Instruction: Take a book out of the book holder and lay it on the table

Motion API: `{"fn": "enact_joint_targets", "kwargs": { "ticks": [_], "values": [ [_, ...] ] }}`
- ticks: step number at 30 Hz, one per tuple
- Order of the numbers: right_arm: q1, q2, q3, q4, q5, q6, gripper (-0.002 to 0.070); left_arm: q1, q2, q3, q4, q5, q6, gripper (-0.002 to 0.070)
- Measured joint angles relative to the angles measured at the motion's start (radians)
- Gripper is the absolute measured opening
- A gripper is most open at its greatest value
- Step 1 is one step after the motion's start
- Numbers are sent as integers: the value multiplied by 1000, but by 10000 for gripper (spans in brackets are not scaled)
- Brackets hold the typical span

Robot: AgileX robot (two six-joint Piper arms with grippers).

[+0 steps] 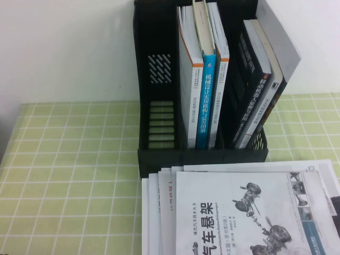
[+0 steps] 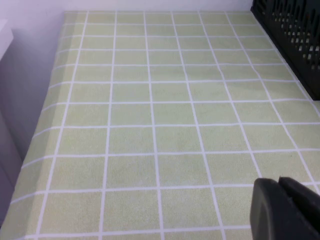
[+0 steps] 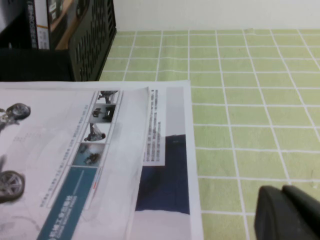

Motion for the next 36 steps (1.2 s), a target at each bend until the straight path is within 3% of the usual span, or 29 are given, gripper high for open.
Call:
{"fn": "enact_joint_targets", "kwargs": {
  "ticks": [36],
  "values": [
    [0,0,0,21,0,0,-2,0,0,0,19,-16,4,-3]
  ]
}}
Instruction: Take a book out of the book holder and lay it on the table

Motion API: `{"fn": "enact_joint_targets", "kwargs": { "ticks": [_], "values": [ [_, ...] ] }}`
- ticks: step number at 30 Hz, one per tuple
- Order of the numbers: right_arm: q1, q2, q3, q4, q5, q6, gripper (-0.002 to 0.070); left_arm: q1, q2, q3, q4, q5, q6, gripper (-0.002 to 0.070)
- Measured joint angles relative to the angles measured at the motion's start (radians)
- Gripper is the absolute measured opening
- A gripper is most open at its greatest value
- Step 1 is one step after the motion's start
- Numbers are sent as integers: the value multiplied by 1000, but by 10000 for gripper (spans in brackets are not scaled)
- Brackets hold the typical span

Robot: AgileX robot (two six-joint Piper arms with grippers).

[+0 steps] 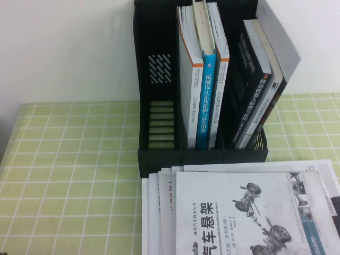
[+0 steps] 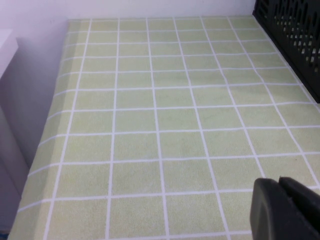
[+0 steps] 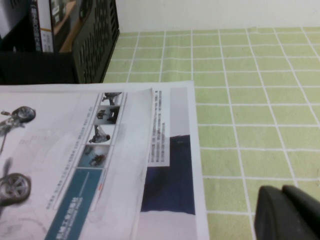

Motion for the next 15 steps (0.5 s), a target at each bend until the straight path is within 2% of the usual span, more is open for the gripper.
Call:
{"fn": "enact_joint_targets", "kwargs": {
  "ticks": [15],
  "values": [
    [0,0,0,11,-2,0,-2,0,0,0,-2,-17,0,-3]
  ]
}}
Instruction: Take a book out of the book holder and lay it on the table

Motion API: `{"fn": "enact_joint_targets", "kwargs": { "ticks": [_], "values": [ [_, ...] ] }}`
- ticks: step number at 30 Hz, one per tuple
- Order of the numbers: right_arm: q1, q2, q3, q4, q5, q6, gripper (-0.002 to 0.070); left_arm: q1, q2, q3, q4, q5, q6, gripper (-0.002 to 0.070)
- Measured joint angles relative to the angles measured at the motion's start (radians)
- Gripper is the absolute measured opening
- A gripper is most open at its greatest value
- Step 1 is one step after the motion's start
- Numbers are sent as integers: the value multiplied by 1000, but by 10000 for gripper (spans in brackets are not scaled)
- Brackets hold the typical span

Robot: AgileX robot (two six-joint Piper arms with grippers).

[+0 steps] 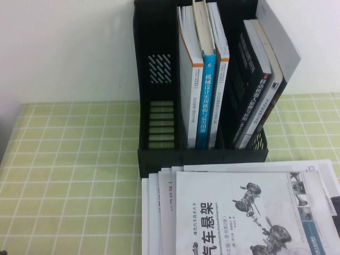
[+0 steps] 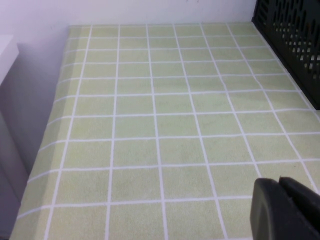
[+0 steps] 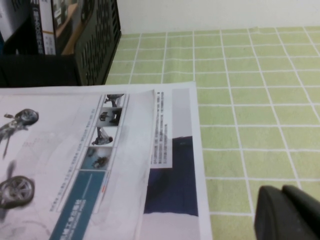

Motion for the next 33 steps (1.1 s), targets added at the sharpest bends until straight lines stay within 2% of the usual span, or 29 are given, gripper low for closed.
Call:
{"fn": "enact_joint_targets", "kwargs": {
  "ticks": [9,12,16,25,33],
  "values": [
    [0,0,0,5,-6,0,-2,0,0,0,-4,-26,3,-3],
    [0,0,2,43,-60,0,-2,0,0,1,-13,-79,-17,-3],
    [0,0,2,107,-244,-6,-2,0,0,5,-43,-239,-58,-3],
    [0,0,2,134,-750,-43,-2,0,0,5,-82,-823,-193,-3],
    [0,0,2,127,-1018,29,-2,0,0,5,-95,-1054,-200,-3]
  ]
}}
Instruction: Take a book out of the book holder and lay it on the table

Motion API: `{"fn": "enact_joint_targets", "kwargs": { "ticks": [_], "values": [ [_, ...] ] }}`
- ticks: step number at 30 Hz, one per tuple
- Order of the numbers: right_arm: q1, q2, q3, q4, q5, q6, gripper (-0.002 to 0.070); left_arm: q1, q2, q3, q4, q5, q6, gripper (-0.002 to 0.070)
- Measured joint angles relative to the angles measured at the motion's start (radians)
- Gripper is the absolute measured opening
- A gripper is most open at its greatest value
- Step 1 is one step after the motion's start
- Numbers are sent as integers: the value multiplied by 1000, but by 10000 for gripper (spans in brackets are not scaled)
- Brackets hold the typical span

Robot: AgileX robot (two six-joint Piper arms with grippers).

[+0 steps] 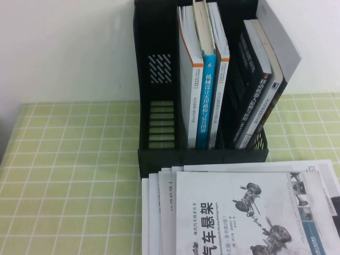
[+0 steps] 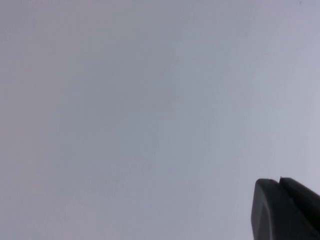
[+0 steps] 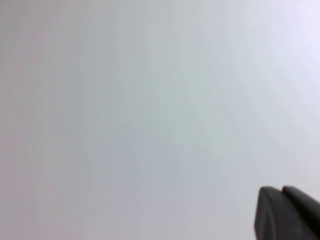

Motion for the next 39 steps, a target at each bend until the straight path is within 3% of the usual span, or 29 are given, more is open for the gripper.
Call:
{"fn": "enact_joint_targets", "kwargs": {
  "ticks": [5,10,13,17,24,29,34,37,39],
  "values": [
    [0,0,-47,-13,-134,13,-2,0,-2,-3,-47,-112,3,-3],
    [0,0,-247,-74,-120,12,-2,0,-3,-152,-87,-44,84,-3],
    [0,-5,-427,-214,8,2,-2,0,4,-311,-87,129,124,-3],
    [0,17,-642,-394,218,56,-2,0,91,-564,-85,509,186,-3],
    [-2,222,-886,-419,777,210,-2,0,434,-934,-81,1112,205,-3],
    [-2,367,-907,-436,1082,184,-2,-2,639,-1006,-99,1277,251,-3],
    [-2,428,-859,-351,1121,180,-2,-2,798,-1006,-295,1282,313,-3],
    [-2,478,-811,-237,1079,177,-2,-2,881,-1006,-512,1293,538,-3],
    [-2,521,-783,-152,1065,146,-2,-2,935,-1014,-683,1338,770,-3]
  ]
}}
